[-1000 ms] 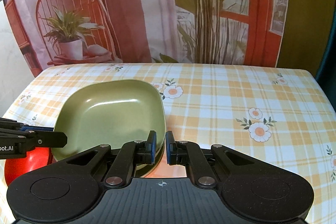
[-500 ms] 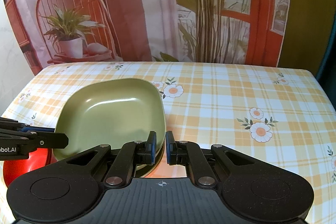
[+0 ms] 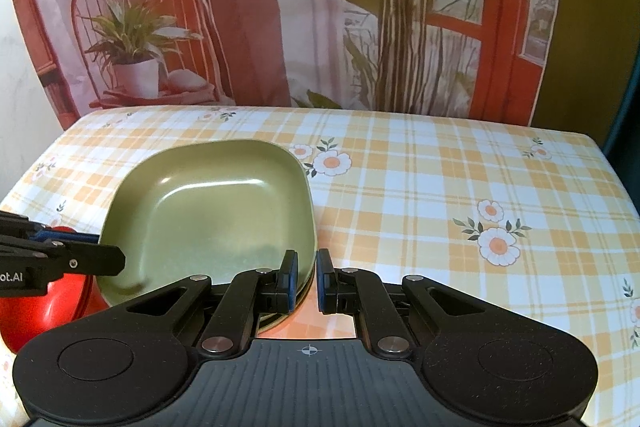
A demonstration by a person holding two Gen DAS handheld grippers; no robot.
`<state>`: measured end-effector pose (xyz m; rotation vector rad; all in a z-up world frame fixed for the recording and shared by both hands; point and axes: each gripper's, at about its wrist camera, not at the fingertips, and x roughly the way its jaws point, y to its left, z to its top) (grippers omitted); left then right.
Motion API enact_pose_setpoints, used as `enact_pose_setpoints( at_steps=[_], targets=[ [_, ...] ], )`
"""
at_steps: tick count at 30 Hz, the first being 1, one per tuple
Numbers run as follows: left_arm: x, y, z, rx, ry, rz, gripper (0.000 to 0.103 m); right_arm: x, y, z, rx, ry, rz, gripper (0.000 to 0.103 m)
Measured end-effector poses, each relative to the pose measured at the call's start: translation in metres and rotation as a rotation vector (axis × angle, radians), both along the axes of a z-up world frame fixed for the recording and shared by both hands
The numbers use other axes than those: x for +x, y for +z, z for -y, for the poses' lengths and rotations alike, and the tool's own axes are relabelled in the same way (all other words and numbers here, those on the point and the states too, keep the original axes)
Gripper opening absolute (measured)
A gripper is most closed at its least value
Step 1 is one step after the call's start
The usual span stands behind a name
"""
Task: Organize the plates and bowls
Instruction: 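Lower the green plate onto the stack and open both grippers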
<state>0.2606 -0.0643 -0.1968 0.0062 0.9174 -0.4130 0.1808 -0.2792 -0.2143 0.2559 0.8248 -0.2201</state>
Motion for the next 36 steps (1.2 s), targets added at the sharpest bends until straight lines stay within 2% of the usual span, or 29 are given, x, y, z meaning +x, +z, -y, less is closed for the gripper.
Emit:
enact_pose_setpoints(
  at_steps=[20, 30, 33, 36],
  targets=[
    [0.000, 0.007, -0.009, -0.015, 0.040, 0.021, 0.019, 0.003, -0.006, -0.003, -0.026, 0.029, -0.045, 0.009],
    [0.010, 0.003, -0.008, 0.038, 0.070, 0.023, 0.019, 0.001, 0.001, -0.003, -0.039, 0.014, -0.042, 0.009],
    [0.010, 0.002, -0.006, 0.051, 0.068, 0.026, 0.019, -0.001, 0.005, -0.003, -0.035, 0.007, -0.032, 0.016],
    [0.005, 0.007, -0.009, 0.023, 0.060, 0.049, 0.019, -0.003, 0.012, -0.006, -0.034, 0.008, -0.009, 0.016]
  ],
)
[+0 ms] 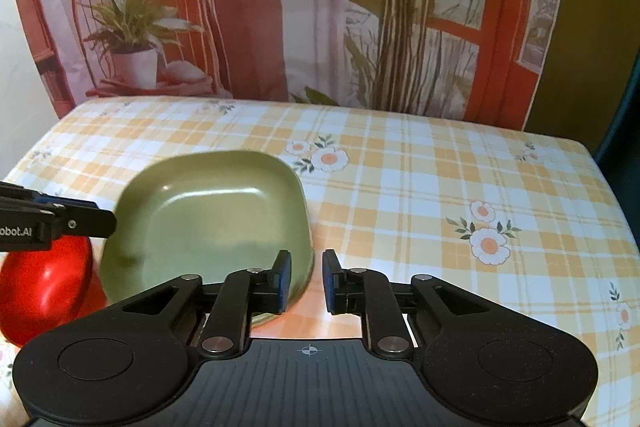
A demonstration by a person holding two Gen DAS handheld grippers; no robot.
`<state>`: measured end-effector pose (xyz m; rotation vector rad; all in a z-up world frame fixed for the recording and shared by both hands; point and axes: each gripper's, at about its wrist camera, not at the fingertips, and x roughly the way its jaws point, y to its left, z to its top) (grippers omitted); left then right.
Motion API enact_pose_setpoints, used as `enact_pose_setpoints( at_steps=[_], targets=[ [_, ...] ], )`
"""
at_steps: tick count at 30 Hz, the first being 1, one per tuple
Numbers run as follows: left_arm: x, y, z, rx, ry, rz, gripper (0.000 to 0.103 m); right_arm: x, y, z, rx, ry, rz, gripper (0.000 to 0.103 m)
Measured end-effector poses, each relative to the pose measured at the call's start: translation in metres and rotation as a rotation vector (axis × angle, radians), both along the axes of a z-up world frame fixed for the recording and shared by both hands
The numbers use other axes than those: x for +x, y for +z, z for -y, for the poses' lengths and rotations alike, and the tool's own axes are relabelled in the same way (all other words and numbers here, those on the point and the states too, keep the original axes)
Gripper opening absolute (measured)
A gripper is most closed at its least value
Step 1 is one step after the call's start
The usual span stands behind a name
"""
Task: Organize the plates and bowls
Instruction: 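Lower the green plate onto the stack and open both grippers, then move both grippers to the nested red bowls and close on their rim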
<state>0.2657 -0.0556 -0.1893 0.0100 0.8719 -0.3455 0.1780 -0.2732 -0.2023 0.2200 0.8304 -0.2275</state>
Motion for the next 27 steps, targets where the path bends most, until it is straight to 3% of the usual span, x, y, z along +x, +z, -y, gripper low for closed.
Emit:
enact_pose_setpoints(
  at_steps=[6, 13, 27],
  targets=[
    [-0.015, 0.021, -0.002, -0.018, -0.012, 0.073, 0.020, -0.002, 0.020, -0.014, 0.003, 0.011, 0.050, 0.023],
    [-0.037, 0.042, -0.017, 0.001, -0.030, 0.131, 0.020, -0.007, 0.034, -0.037, 0.021, 0.042, 0.094, 0.024],
    [-0.059, 0.040, -0.071, 0.037, 0.017, 0.128, 0.020, -0.017, 0.029, -0.078, 0.067, 0.059, 0.088, 0.024]
  ],
)
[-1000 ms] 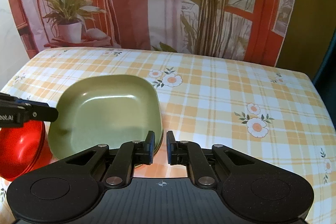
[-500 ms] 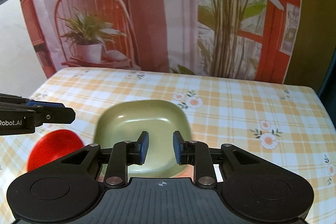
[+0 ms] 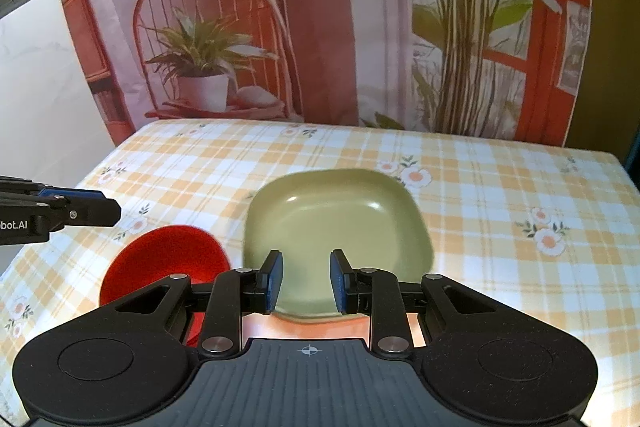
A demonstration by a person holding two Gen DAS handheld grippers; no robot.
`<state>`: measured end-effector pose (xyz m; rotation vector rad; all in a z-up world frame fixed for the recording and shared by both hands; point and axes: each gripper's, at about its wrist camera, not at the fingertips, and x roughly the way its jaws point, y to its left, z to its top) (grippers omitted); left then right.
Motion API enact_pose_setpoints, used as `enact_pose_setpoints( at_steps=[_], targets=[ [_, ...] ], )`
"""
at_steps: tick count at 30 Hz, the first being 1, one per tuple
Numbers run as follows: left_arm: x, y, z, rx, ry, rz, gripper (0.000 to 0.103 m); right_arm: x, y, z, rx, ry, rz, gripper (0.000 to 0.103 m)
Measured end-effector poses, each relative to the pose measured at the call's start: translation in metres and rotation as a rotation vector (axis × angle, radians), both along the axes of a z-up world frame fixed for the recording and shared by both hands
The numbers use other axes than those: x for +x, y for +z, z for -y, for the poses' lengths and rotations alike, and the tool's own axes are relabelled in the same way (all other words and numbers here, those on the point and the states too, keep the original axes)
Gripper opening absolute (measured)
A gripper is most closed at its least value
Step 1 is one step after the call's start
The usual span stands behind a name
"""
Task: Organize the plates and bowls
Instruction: 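Move both grippers to the nested red bowls and close on their rim, then lift the red bowl stack and carry it over the green plates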
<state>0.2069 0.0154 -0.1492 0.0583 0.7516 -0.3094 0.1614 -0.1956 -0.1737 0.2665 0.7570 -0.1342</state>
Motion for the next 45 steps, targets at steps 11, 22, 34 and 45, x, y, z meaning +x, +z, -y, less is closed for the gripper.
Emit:
enact_pose_setpoints(
  at_steps=[11, 22, 34, 45],
  targets=[
    [-0.009, -0.013, -0.028, -0.024, 0.047, -0.025, 0.034, -0.004, -0.005, -0.017, 0.034, -0.014, -0.007, 0.031],
    [-0.009, -0.034, -0.027, -0.057, 0.034, -0.079, 0.034, 0.003, -0.008, -0.035, 0.076, 0.005, -0.009, 0.035],
    [-0.005, -0.058, -0.025, -0.083, 0.016, -0.147, 0.034, 0.005, -0.028, -0.042, 0.124, -0.001, -0.068, 0.035],
    [-0.002, -0.066, -0.026, -0.123, 0.004, -0.162, 0.028, 0.014, -0.037, -0.047, 0.151, 0.012, -0.094, 0.035]
  ],
)
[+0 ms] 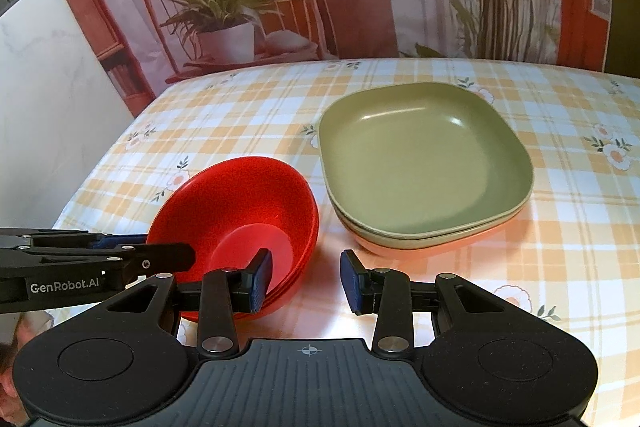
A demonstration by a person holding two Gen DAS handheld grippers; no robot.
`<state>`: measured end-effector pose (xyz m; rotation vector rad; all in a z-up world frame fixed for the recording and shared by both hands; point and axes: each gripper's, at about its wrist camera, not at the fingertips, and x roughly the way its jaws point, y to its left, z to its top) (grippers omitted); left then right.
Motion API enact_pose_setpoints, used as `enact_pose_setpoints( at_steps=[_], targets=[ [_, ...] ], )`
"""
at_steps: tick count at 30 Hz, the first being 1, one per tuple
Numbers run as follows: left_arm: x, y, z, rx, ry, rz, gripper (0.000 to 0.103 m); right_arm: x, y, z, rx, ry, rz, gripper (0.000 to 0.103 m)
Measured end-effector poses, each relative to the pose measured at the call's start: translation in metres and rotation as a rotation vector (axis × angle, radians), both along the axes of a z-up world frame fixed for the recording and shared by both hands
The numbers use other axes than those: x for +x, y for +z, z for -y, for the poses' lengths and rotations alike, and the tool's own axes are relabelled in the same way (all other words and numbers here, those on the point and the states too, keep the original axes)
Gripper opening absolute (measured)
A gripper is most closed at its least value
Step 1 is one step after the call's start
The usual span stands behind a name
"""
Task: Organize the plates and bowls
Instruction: 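Lift the red bowl stack and carry it over the green plates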
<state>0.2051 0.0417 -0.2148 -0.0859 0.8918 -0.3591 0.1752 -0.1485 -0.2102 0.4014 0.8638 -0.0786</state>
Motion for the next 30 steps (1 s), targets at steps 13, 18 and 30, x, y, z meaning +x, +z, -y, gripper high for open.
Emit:
enact_pose_setpoints(
  at_steps=[13, 18, 30],
  targets=[
    [0.0007, -0.0016, -0.0010, -0.020, -0.001, 0.005, 0.024, 0.0057, -0.0034, -0.0046, 0.012, 0.026, -0.005, 0.029],
    [0.0004, -0.0012, -0.0018, -0.023, 0.004, 0.004, 0.023, 0.0063, -0.0021, -0.0062, 0.003, 0.033, 0.005, 0.023],
    [-0.0011, -0.0007, -0.0027, -0.025, 0.010, 0.007, 0.023, 0.0047, -0.0019, -0.0045, 0.001, 0.027, 0.010, 0.019]
  ],
)
